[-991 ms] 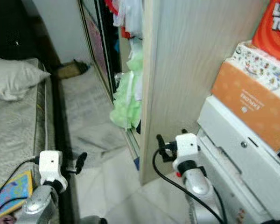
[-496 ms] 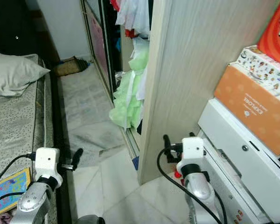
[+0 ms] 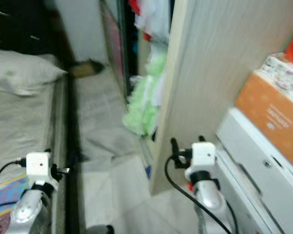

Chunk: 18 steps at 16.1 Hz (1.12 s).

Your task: Clean up the room

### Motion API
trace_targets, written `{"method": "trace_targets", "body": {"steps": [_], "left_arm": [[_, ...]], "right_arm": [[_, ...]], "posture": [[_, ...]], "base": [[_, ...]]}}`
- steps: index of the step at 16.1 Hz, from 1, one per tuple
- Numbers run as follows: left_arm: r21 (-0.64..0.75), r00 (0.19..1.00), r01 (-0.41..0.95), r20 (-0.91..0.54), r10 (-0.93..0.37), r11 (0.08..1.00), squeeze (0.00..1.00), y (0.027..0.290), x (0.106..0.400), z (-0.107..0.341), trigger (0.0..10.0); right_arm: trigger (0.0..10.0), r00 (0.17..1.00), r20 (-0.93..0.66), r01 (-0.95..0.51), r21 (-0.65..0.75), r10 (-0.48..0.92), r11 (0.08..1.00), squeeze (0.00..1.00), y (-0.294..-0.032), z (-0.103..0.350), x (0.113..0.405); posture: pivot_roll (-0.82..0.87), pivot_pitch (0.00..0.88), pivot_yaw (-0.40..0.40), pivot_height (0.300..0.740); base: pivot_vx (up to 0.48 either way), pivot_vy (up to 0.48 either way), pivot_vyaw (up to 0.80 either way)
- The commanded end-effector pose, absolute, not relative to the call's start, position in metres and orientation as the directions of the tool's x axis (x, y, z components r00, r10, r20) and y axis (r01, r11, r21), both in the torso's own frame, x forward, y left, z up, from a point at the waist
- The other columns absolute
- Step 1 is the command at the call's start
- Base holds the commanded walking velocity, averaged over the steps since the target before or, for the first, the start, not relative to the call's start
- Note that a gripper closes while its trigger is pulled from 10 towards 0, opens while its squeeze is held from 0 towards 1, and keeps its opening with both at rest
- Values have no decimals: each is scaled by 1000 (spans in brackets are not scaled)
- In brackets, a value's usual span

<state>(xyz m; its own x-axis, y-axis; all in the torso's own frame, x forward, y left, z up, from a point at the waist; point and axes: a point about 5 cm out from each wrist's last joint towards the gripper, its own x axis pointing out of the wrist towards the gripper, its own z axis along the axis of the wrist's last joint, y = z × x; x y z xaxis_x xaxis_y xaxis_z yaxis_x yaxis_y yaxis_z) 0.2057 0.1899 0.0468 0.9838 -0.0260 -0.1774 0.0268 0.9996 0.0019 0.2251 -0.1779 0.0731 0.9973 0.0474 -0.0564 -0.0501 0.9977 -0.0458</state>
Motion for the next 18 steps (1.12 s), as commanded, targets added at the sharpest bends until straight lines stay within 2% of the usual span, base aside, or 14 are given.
{"method": "trace_targets", "body": {"steps": [1, 3, 12, 14, 18], "left_arm": [[-4, 984, 38, -176, -38, 999, 0, 185, 204, 48, 10000], [-4, 982, 75, -173, -75, 997, 0, 178, 202, 49, 10000], [-17, 983, 74, -165, -76, 997, 0, 174, 210, 54, 10000], [-16, 983, 74, -165, -76, 997, 0, 174, 212, 54, 10000], [-15, 987, 63, -147, -65, 998, 0, 173, 219, 58, 10000]], "right_arm": [[10000, 998, -45, -39, -39, 38, 998, 0, -179, 77, 225], [10000, 998, -47, -34, -36, 32, 999, 0, -178, 75, 224], [10000, 996, -52, -73, -36, 71, 997, 0, -173, 73, 226], [10000, 990, -45, -135, -48, 132, 990, 0, -169, 74, 232], [10000, 988, -44, -149, -58, 147, 987, 0, -175, 76, 241]], "posture": [[-22, 0, -18, 740], [-22, 0, -16, 740], [-26, 0, -2, 740], [-30, 0, 7, 740], [-27, 0, 1, 740]], "base": [[0, 0, 794], [0, 0, 794], [0, 0, 794], [0, 0, 794], [0, 0, 792]]}}
